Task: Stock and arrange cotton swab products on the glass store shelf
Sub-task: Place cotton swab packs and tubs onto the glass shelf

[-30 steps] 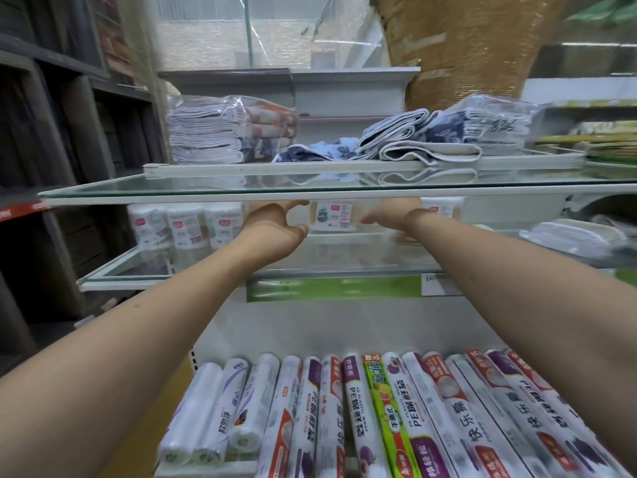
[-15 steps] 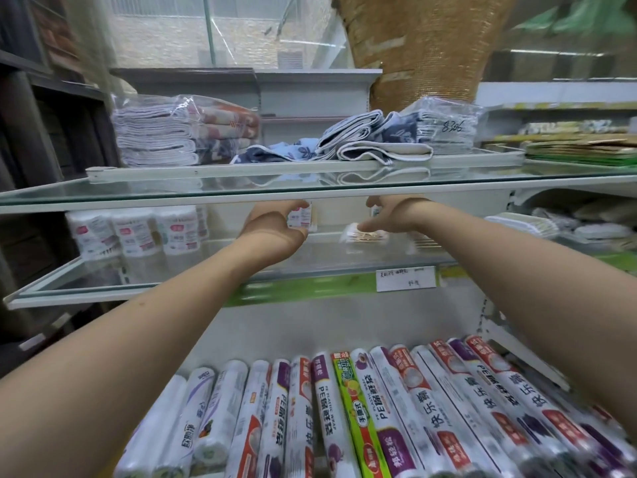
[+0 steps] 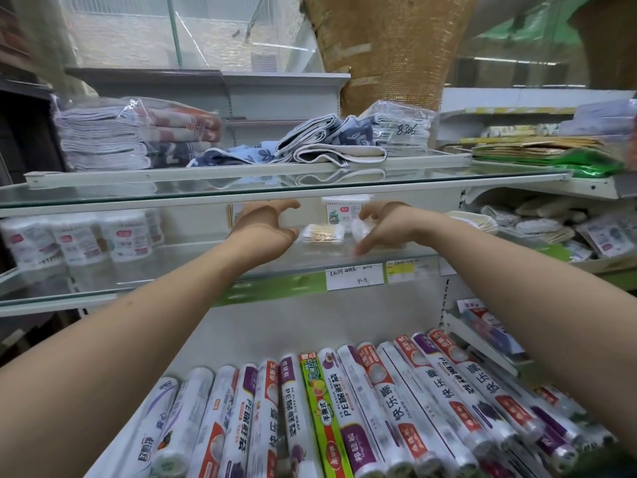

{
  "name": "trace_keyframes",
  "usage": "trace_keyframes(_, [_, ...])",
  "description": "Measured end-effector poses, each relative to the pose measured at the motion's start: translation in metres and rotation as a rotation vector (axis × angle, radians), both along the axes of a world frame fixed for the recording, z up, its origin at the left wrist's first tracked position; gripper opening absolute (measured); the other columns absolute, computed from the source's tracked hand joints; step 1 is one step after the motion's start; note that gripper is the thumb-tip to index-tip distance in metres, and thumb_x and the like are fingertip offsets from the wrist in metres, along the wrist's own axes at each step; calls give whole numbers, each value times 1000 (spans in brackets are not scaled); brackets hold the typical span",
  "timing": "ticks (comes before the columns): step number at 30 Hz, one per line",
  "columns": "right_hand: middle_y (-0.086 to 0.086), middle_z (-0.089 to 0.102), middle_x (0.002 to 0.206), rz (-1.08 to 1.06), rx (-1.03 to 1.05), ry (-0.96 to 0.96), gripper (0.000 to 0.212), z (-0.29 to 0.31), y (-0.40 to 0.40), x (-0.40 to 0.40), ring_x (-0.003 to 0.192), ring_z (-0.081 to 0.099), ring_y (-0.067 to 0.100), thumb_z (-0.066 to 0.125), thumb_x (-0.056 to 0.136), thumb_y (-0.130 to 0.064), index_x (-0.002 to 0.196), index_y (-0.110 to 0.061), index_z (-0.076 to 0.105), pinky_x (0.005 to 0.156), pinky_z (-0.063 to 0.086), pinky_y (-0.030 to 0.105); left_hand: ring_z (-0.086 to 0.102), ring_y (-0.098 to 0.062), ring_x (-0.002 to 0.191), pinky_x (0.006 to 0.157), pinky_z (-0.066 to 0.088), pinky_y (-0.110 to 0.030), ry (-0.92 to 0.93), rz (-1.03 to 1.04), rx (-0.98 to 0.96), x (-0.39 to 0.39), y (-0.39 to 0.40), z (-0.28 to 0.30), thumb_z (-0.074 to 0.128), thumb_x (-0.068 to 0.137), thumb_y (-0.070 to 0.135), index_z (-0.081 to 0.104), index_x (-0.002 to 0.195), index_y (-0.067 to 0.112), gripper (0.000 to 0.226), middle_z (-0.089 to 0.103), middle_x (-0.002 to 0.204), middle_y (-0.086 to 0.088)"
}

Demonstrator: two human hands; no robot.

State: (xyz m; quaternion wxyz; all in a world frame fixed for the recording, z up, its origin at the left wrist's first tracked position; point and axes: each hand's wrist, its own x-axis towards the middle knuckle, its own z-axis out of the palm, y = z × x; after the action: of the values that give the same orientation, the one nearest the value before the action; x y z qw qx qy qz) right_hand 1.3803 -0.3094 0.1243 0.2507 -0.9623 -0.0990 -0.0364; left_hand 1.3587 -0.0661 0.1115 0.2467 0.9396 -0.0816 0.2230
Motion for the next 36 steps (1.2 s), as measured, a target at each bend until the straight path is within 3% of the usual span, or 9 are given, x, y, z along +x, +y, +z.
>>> trace_keyframes(2, [4, 61, 118, 0, 128, -78, 68, 0, -1, 0, 102, 60, 22, 88, 69, -38, 127, -20, 58, 88, 52, 35, 61, -24, 98, 84, 43, -25, -11, 1, 9, -4, -1, 0, 65, 92, 34, 55, 138, 42, 48, 64, 124, -7])
trace_keyframes(8, [-1, 69, 87, 64, 684, -86, 39, -8, -4, 1, 78, 61, 17, 80, 75, -44, 100, -14, 74, 66, 44, 27, 57, -25, 118, 92, 43, -24, -75, 34, 7, -20, 8, -2, 64, 91, 28, 58, 138, 36, 48, 64, 131, -6])
trace_keyframes(14, [7, 77, 92, 148, 919, -16, 41, -11, 5, -3, 89, 73, 28, 78, 74, -44, 97, -11, 75, 78, 56, 41, 56, -25, 123, 101, 45, -30, -99, 95, -11, -35, 17, -2, 66, 88, 26, 60, 135, 33, 48, 64, 133, -3])
trace_keyframes(17, [13, 75, 94, 169, 988, 19, 29, -13, 13, -5, 84, 74, 30, 73, 88, -36, 99, -9, 72, 67, 60, 45, 54, -24, 126, 101, 43, -31, -116, 105, 4, -44, 22, -2, 65, 88, 26, 60, 136, 29, 48, 63, 136, -1])
trace_keyframes(21, [17, 75, 98, 177, 978, 37, 40, -16, 23, -6, 84, 75, 34, 72, 89, -39, 103, -2, 73, 68, 61, 54, 53, -24, 126, 102, 42, -32, -108, 113, 56, -54, 30, -4, 64, 89, 26, 60, 137, 27, 48, 61, 137, -5])
trace_keyframes(25, [18, 75, 102, 222, 921, 21, 28, -13, 34, -6, 87, 75, 34, 69, 93, -33, 98, -6, 73, 70, 61, 57, 50, -21, 131, 107, 38, -30, -87, 96, 87, -60, 44, 0, 64, 91, 26, 59, 138, 24, 47, 59, 140, -3])
trace_keyframes(27, [17, 74, 105, 248, 854, 42, 44, -12, 41, -6, 90, 74, 31, 76, 84, -42, 105, -3, 71, 75, 61, 53, 49, -22, 133, 108, 37, -31, -85, 96, 80, -59, 53, 1, 65, 91, 27, 59, 138, 25, 47, 58, 142, -2])
trace_keyframes(30, [14, 74, 104, 296, 638, 12, 82, -15, 55, -4, 90, 72, 22, 92, 51, -57, 110, -5, 70, 75, 59, 34, 49, -22, 134, 110, 38, -32, -70, 88, 69, -58, 65, 1, 65, 91, 30, 60, 137, 27, 46, 58, 142, -2])
trace_keyframes(36, [-3, 72, 96, 236, 388, -146, 60, -12, 97, -15, 90, 67, 14, 94, 54, -48, 102, -20, 70, 77, 53, 28, 50, -23, 133, 108, 40, -33, -34, 89, 46, -58, 87, -4, 65, 90, 33, 57, 139, 30, 49, 56, 145, -4])
